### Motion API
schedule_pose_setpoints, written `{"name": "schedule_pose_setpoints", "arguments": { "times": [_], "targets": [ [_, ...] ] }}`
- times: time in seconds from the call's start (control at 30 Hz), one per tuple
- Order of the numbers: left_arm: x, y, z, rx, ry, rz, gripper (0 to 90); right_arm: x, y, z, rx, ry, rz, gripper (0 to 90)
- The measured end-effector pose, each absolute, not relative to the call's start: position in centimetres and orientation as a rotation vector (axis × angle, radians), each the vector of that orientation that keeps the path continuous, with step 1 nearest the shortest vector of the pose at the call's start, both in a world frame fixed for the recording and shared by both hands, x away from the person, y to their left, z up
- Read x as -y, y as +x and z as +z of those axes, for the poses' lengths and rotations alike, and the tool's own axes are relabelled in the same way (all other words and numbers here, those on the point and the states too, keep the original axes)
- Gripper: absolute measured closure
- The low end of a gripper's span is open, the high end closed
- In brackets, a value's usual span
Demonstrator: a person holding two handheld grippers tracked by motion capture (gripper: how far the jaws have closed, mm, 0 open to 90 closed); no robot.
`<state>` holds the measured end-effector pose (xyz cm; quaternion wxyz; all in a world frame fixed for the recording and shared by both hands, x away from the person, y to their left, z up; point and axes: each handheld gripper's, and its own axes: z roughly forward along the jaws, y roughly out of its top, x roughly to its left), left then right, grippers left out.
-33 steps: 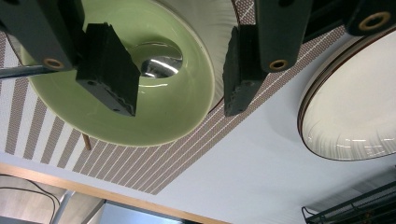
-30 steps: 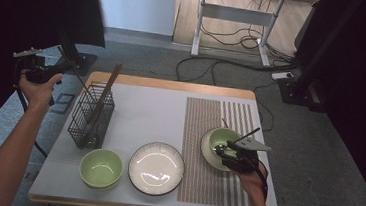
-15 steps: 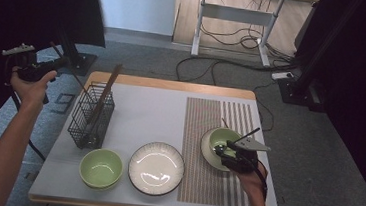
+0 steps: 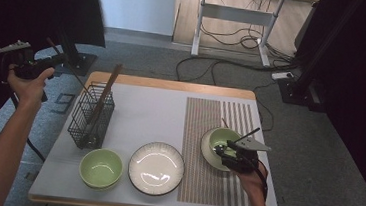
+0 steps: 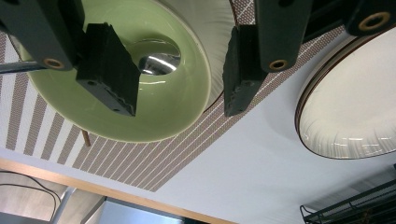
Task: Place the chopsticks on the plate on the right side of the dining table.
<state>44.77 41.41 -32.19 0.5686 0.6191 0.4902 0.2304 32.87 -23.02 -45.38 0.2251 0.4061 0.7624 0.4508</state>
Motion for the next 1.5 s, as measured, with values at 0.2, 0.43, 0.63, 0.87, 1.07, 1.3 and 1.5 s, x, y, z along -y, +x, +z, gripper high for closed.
{"name": "schedule_pose_setpoints", "arguments": {
  "times": [0.2, 0.43, 0.63, 0.87, 1.07, 1.3, 1.5],
  "targets": [
    [-40.9, 44.5, -31.8, -1.131, 1.462, 0.539, 84.7, 23.1, 33.0, -45.5, -2.106, 1.125, 1.238, 45.8],
    [-40.7, 43.8, -31.8, -1.12, 1.47, 0.529, 84.7, 23.1, 33.1, -45.5, -2.104, 1.126, 1.238, 45.8],
    [-40.6, 43.1, -31.1, -1.105, 1.46, 0.53, 84.8, 22.8, 33.3, -45.6, -2.118, 1.116, 1.235, 45.8],
    [-40.4, 41.9, -30.6, -1.09, 1.45, 0.532, 84.7, 22.5, 33.5, -45.9, -2.128, 1.118, 1.234, 45.9],
    [-40.5, 40.8, -29.8, -1.085, 1.437, 0.547, 84.8, 22.3, 33.5, -45.7, -2.127, 1.111, 1.243, 45.9],
    [-40.2, 39.9, -29.2, -1.075, 1.432, 0.546, 84.8, 22.1, 33.3, -45.7, -2.128, 1.107, 1.242, 45.8],
    [-40.0, 39.4, -29.2, -1.074, 1.417, 0.527, 84.8, 22.0, 33.0, -45.5, -2.121, 1.105, 1.238, 45.9]
  ]
}}
